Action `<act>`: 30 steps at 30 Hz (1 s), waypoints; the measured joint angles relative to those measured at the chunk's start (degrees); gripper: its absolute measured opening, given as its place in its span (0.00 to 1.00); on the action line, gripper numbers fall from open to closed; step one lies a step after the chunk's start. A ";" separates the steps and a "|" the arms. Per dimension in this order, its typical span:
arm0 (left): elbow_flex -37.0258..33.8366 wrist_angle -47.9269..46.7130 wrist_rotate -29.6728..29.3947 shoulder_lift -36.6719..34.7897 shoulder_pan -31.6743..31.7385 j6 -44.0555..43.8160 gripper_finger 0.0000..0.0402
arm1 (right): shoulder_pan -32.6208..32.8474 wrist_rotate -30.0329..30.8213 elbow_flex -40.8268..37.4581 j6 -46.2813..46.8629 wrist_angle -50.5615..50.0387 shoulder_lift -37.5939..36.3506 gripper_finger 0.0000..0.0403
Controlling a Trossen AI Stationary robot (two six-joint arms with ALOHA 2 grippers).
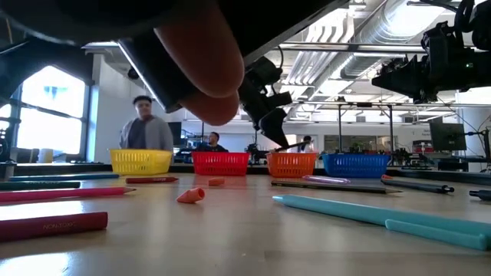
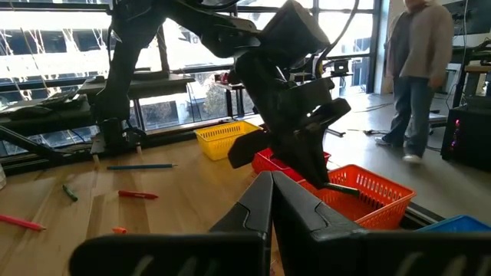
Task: Sort crayons/erasers/pens/pencils in bins
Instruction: Put the top green crayon into the orange basket, then put the purple pen into the yellow basket
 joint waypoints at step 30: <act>-7.78 10.90 -7.22 -8.69 -1.46 -8.12 0.00 | -0.01 0.00 -0.01 0.00 -0.02 -0.02 0.00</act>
